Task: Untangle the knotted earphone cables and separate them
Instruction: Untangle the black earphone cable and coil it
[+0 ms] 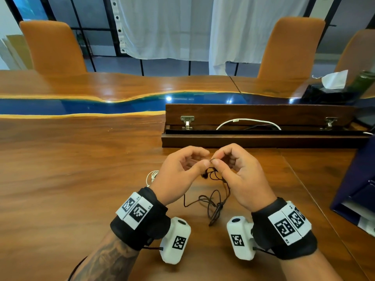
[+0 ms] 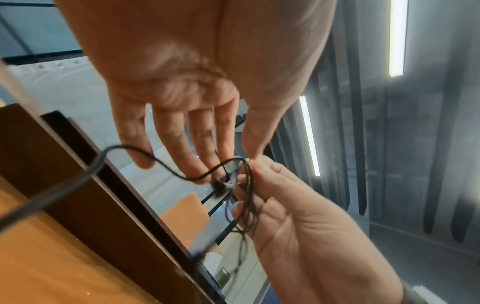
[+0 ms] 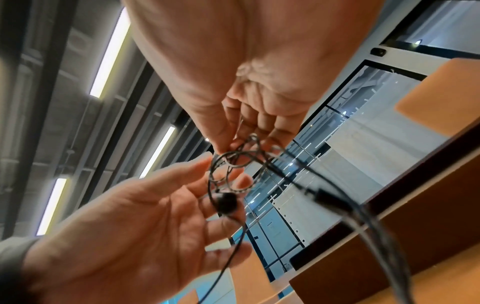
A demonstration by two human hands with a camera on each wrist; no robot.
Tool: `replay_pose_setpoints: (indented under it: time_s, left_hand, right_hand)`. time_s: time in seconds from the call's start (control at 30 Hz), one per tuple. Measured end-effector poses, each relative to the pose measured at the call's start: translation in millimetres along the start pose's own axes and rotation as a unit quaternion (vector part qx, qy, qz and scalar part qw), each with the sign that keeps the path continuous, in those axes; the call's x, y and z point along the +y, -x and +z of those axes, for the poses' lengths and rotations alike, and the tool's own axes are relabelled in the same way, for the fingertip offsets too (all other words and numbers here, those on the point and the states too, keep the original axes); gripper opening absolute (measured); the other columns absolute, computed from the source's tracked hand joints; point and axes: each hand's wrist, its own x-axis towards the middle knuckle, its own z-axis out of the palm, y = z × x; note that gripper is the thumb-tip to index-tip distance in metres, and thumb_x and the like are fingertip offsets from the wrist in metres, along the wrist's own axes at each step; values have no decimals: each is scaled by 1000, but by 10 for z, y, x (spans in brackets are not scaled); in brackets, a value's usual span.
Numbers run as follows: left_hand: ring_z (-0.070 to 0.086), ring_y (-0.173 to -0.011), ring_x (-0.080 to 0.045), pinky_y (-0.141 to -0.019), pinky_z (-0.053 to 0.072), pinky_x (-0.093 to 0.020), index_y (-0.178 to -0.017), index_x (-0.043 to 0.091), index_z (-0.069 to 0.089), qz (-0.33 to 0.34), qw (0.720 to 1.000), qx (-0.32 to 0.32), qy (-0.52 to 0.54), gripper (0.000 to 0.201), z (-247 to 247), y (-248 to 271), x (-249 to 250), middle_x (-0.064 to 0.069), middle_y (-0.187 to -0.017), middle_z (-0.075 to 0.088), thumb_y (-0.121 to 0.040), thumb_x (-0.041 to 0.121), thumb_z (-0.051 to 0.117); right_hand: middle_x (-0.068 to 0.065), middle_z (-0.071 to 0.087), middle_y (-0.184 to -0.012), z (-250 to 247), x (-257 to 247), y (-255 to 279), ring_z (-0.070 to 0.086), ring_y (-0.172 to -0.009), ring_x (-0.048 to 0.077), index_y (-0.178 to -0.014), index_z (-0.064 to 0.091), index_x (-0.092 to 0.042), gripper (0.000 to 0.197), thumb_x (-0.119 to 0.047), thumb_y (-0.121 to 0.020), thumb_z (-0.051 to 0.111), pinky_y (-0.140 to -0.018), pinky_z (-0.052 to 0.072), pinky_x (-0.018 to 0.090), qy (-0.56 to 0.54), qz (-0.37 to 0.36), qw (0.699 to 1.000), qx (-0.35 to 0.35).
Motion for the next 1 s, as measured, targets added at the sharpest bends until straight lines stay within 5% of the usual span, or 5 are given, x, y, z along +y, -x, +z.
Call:
replay_pose_setpoints:
  time_s: [0.27,0.4,0.57,0.83,1.0]
  left_hand:
    - [65,-79,-19,-75,55,-27,-92,19,72,-32,998,-18,-42,4,47,-24,-65,0,-87,71,-93,17,69]
    - [65,-71,-15,-68,56,-26,-95,10,73,-60,996,34,49,6,24,-14,-102,-6,-83,70,-94,12,67]
    - [72,-86,-24,-69,59,-37,-101,8,68,-125,965,66,223,9,-32,-22,-66,-10,-95,75,-99,9,59]
    - [74,-79,-19,-66,59,-33,-100,8,58,-170,933,46,314,11,82,-42,-12,-8,-85,74,-103,9,47]
    - [70,-80,-19,-66,59,-32,-94,11,60,-142,936,30,322,12,87,-33,0,-8,-85,71,-101,8,52]
  right_hand:
    - [-3,68,-93,-16,23,-3,67,-90,13,-98,62,-24,13,-12,-97,63,-80,58,33,-40,32,998,43]
    - [-6,62,-91,-39,63,22,60,-85,11,-102,59,-30,14,-16,-100,59,-74,51,27,-44,43,998,29]
    - [-22,61,-81,-89,35,12,57,-78,3,-99,69,-25,7,-22,-97,63,-68,44,11,48,9,998,-35]
    - [-20,64,-85,-18,-8,26,61,-83,0,-104,63,-20,11,-14,-103,53,-70,46,11,-22,22,999,-36]
    - [5,65,-74,-14,154,33,58,-70,22,-95,60,-28,12,-22,-103,53,-66,47,36,59,51,997,-22]
